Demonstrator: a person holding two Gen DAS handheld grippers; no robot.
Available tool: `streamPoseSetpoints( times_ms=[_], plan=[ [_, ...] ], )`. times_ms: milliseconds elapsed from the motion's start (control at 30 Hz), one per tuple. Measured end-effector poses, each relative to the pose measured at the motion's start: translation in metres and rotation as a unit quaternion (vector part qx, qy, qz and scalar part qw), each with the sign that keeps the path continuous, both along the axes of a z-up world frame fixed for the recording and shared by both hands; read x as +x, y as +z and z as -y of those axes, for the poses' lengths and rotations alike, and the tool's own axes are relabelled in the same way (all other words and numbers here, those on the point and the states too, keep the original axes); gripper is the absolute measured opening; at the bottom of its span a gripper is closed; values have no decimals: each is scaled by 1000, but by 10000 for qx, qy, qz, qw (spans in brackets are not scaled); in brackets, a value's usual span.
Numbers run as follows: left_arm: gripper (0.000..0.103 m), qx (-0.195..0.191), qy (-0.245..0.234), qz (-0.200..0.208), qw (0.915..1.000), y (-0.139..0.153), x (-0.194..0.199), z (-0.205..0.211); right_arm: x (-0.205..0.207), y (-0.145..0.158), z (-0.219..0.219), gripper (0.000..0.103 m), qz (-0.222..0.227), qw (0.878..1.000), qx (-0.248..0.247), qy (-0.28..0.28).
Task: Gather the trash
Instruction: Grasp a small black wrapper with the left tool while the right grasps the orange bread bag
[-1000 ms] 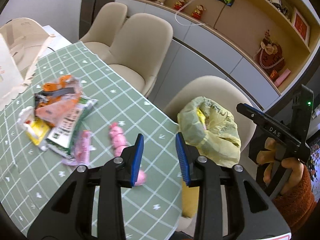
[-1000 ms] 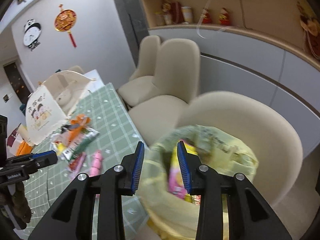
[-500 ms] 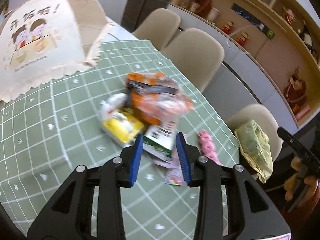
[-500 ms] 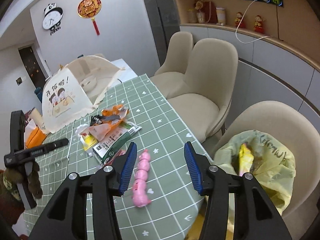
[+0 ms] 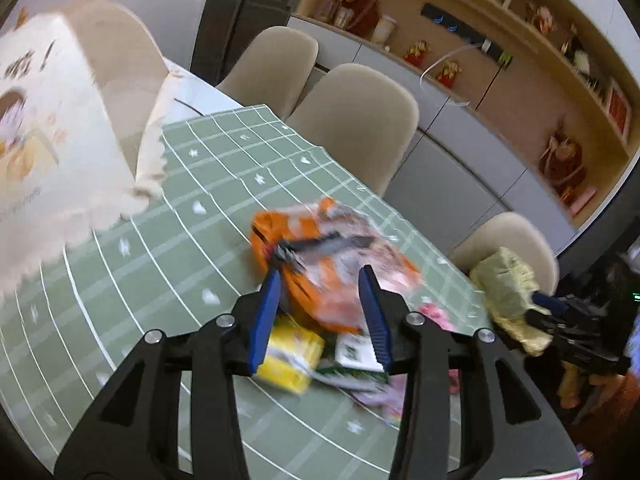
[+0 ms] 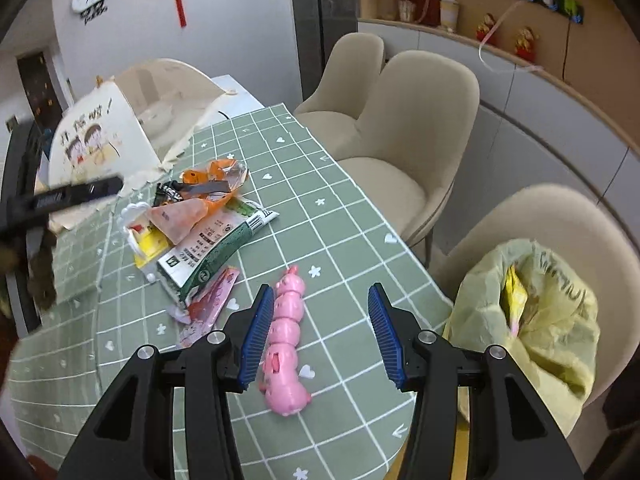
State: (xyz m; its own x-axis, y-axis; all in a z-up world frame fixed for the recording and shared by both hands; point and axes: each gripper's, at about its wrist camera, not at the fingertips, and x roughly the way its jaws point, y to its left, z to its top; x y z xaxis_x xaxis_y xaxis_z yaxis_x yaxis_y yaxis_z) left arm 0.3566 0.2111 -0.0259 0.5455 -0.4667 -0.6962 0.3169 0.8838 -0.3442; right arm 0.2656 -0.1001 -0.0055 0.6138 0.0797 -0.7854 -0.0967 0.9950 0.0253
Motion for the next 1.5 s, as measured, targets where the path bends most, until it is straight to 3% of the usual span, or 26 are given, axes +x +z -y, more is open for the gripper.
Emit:
streamPoseSetpoints(
  times_ms=[67,233,300,367,400,467,567,733,867,1033,1200,1300,1500],
  plan=[
    [39,281,36,-86,9996,-7,20,1,4,0,-4,47,50,9999,-81,-35],
    [39,129,-44,-726,9973,-34,57,9,16,-4,-4,47,0,10000,18,13],
    [39,322,-61,-791,9963,-40,64,18,21,-9,-2,47,-91,9999,91,16],
    [27,620,-172,-903,9938,-48,68,30,23,-13,-1,47,-160,9997,176,-15],
    [27,670,-207,-970,9928,-52,70,34,24,-16,0,47,-194,9996,211,-38],
    [18,620,-231,-1025,9925,-54,69,36,26,-23,0,47,-299,9990,313,-82],
    [15,376,-161,-881,9953,-37,62,32,30,-30,-5,47,-442,9978,499,-17],
    [15,-226,-6,-473,9986,14,29,16,37,-31,-22,47,-417,9980,436,159],
    [16,-477,129,-290,9984,31,2,5,41,-34,-34,47,-442,9984,292,183],
    [16,-864,287,-602,9940,19,-37,-10,49,-29,-50,47,-353,9983,260,395],
    [16,-658,616,-811,9926,-10,-77,-22,77,-24,-63,47,-217,9965,609,523],
    [16,-828,706,-1082,9881,-31,-94,-31,105,-35,-81,47,-371,9953,539,714],
    [16,-570,827,-1295,9865,-54,-104,-38,163,-61,-114,47,-635,9934,372,877]
  ],
)
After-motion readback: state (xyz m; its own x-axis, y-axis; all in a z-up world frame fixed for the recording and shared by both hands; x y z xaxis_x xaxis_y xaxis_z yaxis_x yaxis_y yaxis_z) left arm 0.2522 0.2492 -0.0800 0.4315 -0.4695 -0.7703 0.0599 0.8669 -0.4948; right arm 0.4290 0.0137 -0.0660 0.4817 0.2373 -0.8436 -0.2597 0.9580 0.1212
